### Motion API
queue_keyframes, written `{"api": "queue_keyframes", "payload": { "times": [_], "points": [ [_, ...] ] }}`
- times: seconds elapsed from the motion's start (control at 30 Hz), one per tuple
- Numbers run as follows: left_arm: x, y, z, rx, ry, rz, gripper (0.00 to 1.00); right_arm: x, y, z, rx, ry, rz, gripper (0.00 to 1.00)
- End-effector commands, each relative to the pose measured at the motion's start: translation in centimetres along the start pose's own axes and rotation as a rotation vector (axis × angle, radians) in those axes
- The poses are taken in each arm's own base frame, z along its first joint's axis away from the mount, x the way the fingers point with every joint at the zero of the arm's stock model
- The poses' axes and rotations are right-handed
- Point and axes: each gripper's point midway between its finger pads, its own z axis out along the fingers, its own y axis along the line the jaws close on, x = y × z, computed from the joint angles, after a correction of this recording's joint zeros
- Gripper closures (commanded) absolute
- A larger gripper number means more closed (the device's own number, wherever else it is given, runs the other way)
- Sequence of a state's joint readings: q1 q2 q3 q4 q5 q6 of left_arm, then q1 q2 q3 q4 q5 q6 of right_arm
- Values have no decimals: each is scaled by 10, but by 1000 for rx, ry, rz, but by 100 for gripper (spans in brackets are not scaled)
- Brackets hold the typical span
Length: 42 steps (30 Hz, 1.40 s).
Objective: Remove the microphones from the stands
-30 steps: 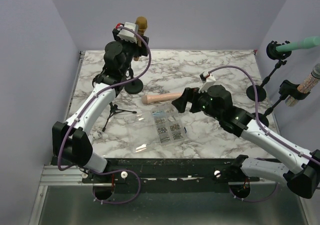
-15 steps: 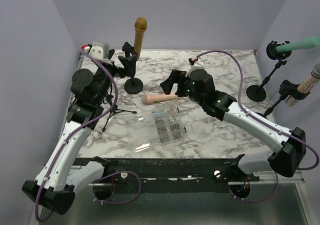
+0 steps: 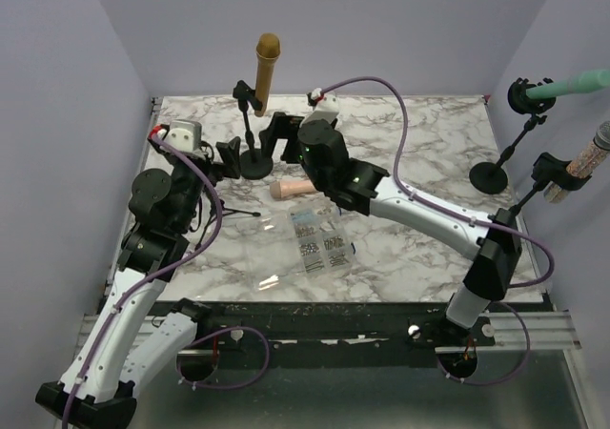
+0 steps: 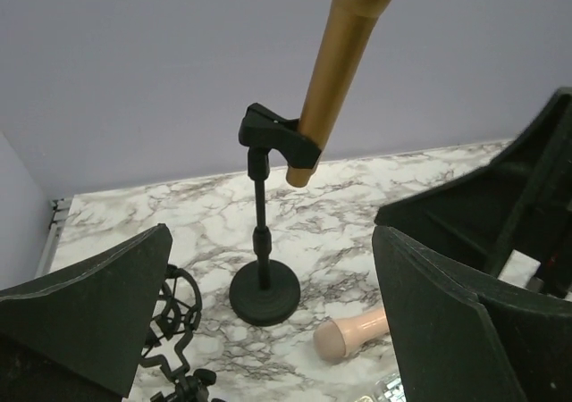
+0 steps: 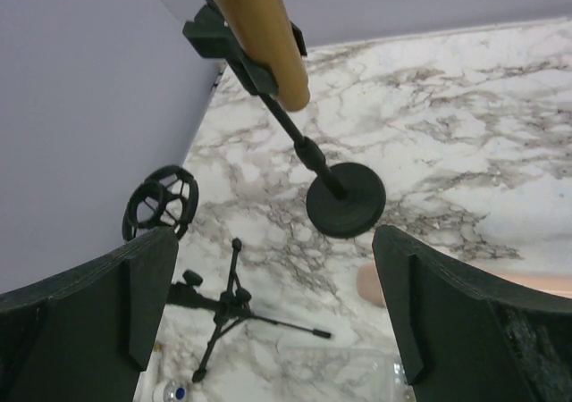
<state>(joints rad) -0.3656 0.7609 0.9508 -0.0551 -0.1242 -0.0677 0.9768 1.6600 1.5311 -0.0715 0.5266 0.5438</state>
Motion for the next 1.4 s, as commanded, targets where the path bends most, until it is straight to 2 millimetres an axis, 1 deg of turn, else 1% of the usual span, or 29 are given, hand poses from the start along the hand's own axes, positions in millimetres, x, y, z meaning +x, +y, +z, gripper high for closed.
{"api": "queue_keyframes", "payload": {
  "times": [0.0, 0.13, 0.17, 0.2, 0.23, 0.27, 0.3, 0.33, 0.43, 0.47, 0.53, 0.6, 0.73, 0.9, 0.97, 1.03, 1.07, 1.1, 1.13, 1.23, 1.37],
  "points": [
    [-4, 27, -15, -138, -34, 0, 1, -24, -2, 30, 137, -148, 2, 0],
    [-4, 43, -20, -220, -65, 3, 1, -35, 6, 54, 203, -211, -2, 1],
    [-5, 45, -21, -225, -70, -3, 1, -35, 7, 61, 212, -222, -14, 2],
    [-8, 48, -22, -230, -73, -12, 1, -41, 11, 65, 210, -246, -19, 5],
    [-9, 51, -23, -237, -77, -28, 1, -43, 14, 71, 213, -260, -27, 6],
    [-9, 55, -24, -247, -84, -48, 1, -49, 15, 74, 234, -280, -32, 7],
    [-8, 59, -24, -255, -90, -65, 1, -48, 13, 79, 259, -289, -39, 7],
    [-8, 59, -24, -245, -97, -89, 1, -55, 13, 81, 283, -312, -32, 7],
    [-8, 58, -22, -216, -99, -136, 1, -56, 14, 91, 310, -341, -48, 9],
    [-4, 57, -21, -211, -89, -138, 1, -54, 13, 94, 325, -346, -54, 9],
    [-1, 57, -18, -207, -77, -137, 1, -58, 10, 97, 358, -375, -68, 9],
    [-3, 57, -15, -198, -76, -147, 1, -64, 12, 100, 362, -406, -75, 9],
    [0, 54, -10, -171, -62, -179, 1, -70, 17, 106, 361, -442, -101, 9],
    [6, 54, -4, -150, -36, -221, 1, -69, 11, 116, 385, -464, -116, 9],
    [9, 52, -1, -123, -20, -248, 1, -70, 9, 118, 380, -472, -105, 9],
    [11, 51, 3, -100, -10, -285, 1, -71, 7, 121, 374, -482, -97, 12],
    [15, 51, 6, -85, 6, -306, 1, -71, 6, 124, 368, -482, -98, 14],
    [14, 51, 9, -64, -7, -325, 1, -72, 6, 126, 362, -484, -98, 16],
    [17, 53, 12, -56, 4, -347, 2, -71, 6, 128, 353, -482, -101, 18],
    [19, 59, 17, -25, 7, -399, 2, -69, 8, 133, 318, -472, -114, 27],
    [23, 59, 22, 11, 21, -383, 2, -65, 6, 139, 304, -448, -140, 37]
  ]
}}
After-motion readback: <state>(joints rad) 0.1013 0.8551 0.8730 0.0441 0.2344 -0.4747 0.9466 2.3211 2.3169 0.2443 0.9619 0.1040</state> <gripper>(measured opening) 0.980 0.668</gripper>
